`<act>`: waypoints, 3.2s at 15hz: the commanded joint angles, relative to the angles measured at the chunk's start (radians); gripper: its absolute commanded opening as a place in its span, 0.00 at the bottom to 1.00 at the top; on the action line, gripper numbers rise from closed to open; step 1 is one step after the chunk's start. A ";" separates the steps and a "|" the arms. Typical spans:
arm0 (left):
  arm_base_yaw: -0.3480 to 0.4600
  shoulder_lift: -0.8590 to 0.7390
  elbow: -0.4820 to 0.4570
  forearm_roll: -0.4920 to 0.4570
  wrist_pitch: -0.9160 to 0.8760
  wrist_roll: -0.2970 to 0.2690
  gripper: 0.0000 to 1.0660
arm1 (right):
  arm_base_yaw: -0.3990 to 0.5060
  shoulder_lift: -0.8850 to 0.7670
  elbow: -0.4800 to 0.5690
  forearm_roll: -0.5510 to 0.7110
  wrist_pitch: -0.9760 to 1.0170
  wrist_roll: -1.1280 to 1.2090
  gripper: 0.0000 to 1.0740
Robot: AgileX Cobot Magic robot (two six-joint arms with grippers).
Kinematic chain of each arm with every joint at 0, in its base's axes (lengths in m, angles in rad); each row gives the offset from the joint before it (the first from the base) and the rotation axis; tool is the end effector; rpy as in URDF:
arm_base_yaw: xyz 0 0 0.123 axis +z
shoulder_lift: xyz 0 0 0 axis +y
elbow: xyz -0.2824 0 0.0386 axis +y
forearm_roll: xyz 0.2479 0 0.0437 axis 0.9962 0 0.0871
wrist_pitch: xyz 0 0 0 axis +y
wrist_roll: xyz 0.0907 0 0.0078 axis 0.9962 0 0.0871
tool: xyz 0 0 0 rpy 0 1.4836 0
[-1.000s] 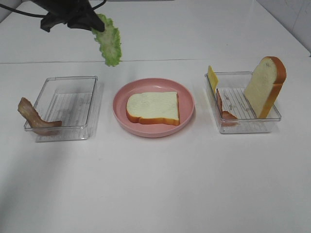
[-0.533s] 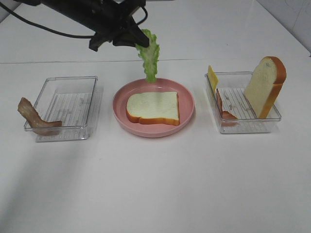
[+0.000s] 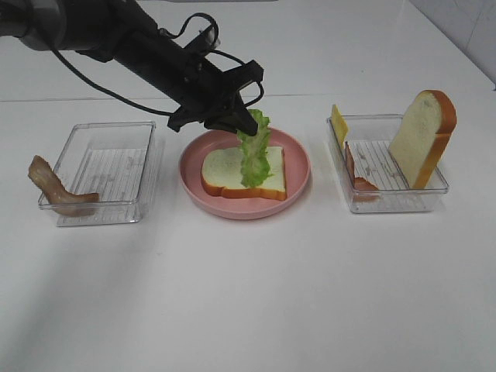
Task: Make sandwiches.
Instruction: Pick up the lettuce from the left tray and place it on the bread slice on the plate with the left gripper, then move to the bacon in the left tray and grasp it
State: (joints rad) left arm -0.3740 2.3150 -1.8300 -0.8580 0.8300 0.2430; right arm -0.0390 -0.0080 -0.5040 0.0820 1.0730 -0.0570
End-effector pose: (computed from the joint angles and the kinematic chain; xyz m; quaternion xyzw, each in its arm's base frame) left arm 0.4458 -0.2296 0.1634 0.0584 0.9218 -0.3598 0.1319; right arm -0.0069 0.0068 0.2775 -0.0098 0.8525 0.0159 0.5223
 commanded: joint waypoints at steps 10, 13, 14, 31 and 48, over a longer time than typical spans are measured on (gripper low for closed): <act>0.005 -0.012 -0.006 0.178 -0.136 -0.028 0.79 | -0.006 -0.012 0.000 0.002 -0.012 -0.007 0.75; 0.005 -0.058 -0.007 0.295 -0.159 -0.033 0.79 | -0.006 -0.012 0.000 0.002 -0.012 -0.007 0.75; 0.005 -0.079 -0.007 0.335 -0.157 -0.056 0.79 | -0.006 -0.012 0.000 0.002 -0.012 -0.007 0.75; 0.155 -0.351 0.009 0.829 0.460 -0.403 0.71 | -0.006 -0.012 0.000 0.002 -0.012 -0.007 0.75; 0.323 -0.425 0.506 0.747 0.075 -0.407 0.64 | -0.006 -0.012 0.000 0.002 -0.012 -0.007 0.75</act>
State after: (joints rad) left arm -0.0510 1.8850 -1.3300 -0.1010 0.9200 -0.1570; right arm -0.0390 -0.0080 -0.5040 0.0830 1.0730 -0.0570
